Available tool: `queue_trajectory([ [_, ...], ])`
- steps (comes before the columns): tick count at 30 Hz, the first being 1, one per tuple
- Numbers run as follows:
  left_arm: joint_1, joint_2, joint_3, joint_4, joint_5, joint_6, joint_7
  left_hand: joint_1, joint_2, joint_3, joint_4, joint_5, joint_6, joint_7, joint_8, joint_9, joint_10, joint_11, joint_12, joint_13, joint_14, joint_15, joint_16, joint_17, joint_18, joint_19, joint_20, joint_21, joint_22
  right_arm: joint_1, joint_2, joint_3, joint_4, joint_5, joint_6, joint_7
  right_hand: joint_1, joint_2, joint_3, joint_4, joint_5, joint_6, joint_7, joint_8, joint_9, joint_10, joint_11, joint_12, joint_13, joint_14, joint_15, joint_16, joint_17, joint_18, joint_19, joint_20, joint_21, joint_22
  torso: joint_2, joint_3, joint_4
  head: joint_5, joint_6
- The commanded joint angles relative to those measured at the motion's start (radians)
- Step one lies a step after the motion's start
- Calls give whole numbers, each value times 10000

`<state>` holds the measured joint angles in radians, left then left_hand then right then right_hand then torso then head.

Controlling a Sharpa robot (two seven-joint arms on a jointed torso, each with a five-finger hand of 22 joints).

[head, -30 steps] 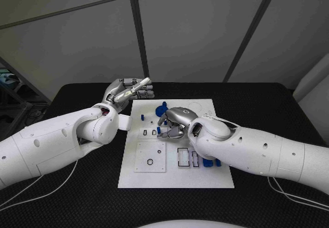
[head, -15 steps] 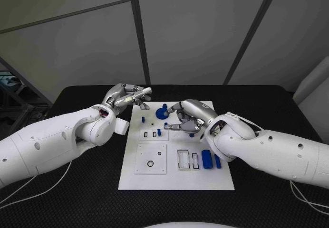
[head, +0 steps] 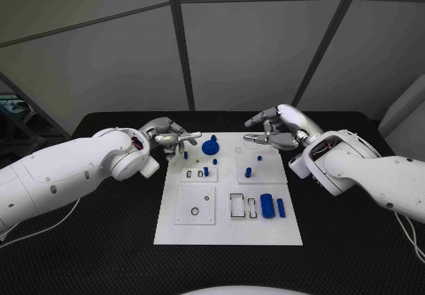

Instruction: Assemble the parts on the task board

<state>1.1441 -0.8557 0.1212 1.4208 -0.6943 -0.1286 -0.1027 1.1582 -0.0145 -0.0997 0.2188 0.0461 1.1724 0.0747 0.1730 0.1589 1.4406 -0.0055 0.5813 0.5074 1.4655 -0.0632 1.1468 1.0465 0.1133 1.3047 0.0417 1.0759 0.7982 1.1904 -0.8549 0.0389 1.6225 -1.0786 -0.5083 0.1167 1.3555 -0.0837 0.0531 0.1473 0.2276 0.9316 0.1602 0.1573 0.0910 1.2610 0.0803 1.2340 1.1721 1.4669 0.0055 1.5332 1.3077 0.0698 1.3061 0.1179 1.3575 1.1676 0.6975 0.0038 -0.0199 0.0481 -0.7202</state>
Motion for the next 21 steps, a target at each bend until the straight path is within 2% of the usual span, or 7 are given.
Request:
queue_trajectory([
  [1, 172, 129, 5, -40, -2024, 1082, -2462, -182, -95, -322, 433, 65, -147, -88, 356, 427, -454, -32, 1625, 1689, 34, -25, 120, 165, 40, -42, -4, 726, 836, 31, -150, 24, -4, 1033, 146, 152, 35, 20, -13, -44, 61, 70, -13, 46, 14, -38, -52, -53, -35, 821, -20, -72, 1775, 190, -63, -31, -64, -29, -30, 10, 5, 12, 0],
  [5, 365, 366, -20, -109, -2600, 1437, -3355, -56, -109, -608, 682, 32, -503, -71, 1059, 1213, -756, -44, 3863, 3981, -15, -151, 161, 275, -15, -211, 30, 1266, 1480, 53, -278, 42, -101, 1163, 171, 80, 33, 21, -20, -44, 78, 77, -17, 55, 15, -53, -55, -71, -57, 810, -23, -95, 1733, 200, -93, -34, -91, -76, -45, 16, -1, 37, -3],
  [10, 676, 834, -338, -269, -2945, 1858, -4177, 8, 90, -723, 670, 42, -826, -300, 2437, 2637, -344, -186, 6345, 6523, -8, -189, 163, 357, -219, 330, -79, 2311, 3010, 64, -318, 50, -237, 1221, 203, -23, 32, 23, -26, -44, 95, 82, -19, 63, 15, -73, -58, -96, -87, 802, -26, -113, 1700, 208, -114, -37, -111, -112, -37, 7, 4, 78, -11],
  [11, 735, 921, -420, -304, -2984, 1895, -4291, -8, 102, -787, 662, 90, -1179, -276, 3017, 3330, -339, -291, 6740, 6905, 3, -264, 160, 386, -262, 365, -84, 2475, 3233, 65, -314, 51, -257, 1224, 209, -40, 34, 28, -30, -46, 117, 86, -23, 70, 15, -85, -61, -113, -107, 797, -30, -125, 1681, 211, -121, -41, -121, -126, -37, 8, 0, 84, -12],
  [14, 869, 1159, -630, -404, -3064, 1989, -4525, -19, 143, -795, 680, 19, -1372, -334, 3197, 3585, -367, -231, 6830, 7012, 2, -203, 150, 392, -245, 350, -124, 2505, 3284, 67, -296, 52, -301, 1224, 231, -85, 40, 34, -33, -49, 141, 86, -25, 76, 13, -89, -65, -121, -117, 792, -33, -135, 1664, 213, -126, -45, -129, -137, -37, 19, -21, 90, -30],
  [15, 902, 1224, -679, -432, -3080, 2025, -4573, -39, 162, -829, 677, 16, -1607, -346, 3457, 3953, -409, -208, 6884, 7069, 5, -190, 141, 406, -240, 312, -121, 2518, 3314, 67, -290, 52, -312, 1220, 238, -101, 40, 34, -33, -49, 141, 86, -25, 76, 13, -89, -65, -121, -117, 792, -33, -135, 1664, 213, -126, -45, -129, -137, -34, 17, -24, 84, -33],
  [21, 1026, 1499, -878, -549, -3124, 2229, -4701, -115, 162, -893, 699, 23, -1805, -320, 3619, 4223, -488, -209, 6823, 6998, 4, -188, 125, 409, -226, 245, -108, 2483, 3261, 68, -267, 53, -355, 1167, 254, -179, 40, 37, -38, -51, 164, 88, -29, 83, 12, -96, -67, -134, -133, 785, -37, -151, 1637, 215, -132, -49, -138, -150, -19, 17, -6, 51, -62],
])
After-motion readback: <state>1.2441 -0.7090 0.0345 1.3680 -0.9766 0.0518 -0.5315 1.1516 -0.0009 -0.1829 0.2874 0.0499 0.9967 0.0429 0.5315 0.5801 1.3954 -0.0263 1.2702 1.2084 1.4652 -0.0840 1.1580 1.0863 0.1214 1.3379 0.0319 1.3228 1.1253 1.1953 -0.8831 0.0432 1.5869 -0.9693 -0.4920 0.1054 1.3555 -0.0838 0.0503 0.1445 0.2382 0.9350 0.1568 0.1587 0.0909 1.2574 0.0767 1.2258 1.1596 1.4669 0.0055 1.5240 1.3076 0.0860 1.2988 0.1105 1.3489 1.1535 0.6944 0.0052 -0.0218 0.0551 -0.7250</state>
